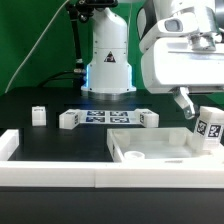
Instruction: Assemble one leg
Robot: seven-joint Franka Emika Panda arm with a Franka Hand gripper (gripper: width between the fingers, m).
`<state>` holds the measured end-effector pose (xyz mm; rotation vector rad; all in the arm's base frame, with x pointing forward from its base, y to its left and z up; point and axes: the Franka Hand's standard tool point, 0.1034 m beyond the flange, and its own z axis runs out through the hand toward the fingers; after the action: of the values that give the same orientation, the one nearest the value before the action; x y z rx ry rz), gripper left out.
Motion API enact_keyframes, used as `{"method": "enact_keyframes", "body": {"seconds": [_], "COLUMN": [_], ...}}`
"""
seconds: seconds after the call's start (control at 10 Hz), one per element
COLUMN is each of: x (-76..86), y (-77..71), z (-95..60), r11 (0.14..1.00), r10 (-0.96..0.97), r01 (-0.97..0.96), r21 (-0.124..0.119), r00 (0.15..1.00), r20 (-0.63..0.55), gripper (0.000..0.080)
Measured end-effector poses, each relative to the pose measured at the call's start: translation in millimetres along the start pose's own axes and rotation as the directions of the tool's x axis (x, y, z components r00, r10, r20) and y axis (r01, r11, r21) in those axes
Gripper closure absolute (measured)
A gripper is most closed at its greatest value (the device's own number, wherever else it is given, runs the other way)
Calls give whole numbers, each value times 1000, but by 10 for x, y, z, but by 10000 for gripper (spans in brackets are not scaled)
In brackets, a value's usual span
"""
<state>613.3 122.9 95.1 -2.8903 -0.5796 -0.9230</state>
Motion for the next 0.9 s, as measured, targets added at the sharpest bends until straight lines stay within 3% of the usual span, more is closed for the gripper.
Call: {"method": "enact_keyframes", "body": {"seconds": [0.2, 0.6, 0.8, 0.9], "x": [43, 52, 36, 81], "y": [47, -72, -111, -111], "z": [0, 10, -24, -12], "r11": [1000, 996, 991, 990], "r10": [-1, -24, -44, -43], "r01": [1, -1, -23, -27], "r21": [1, 84, 134, 137], "r00": [1000, 954, 880, 874], "r20": [20, 300, 473, 484], "gripper": [150, 150, 150, 150]}}
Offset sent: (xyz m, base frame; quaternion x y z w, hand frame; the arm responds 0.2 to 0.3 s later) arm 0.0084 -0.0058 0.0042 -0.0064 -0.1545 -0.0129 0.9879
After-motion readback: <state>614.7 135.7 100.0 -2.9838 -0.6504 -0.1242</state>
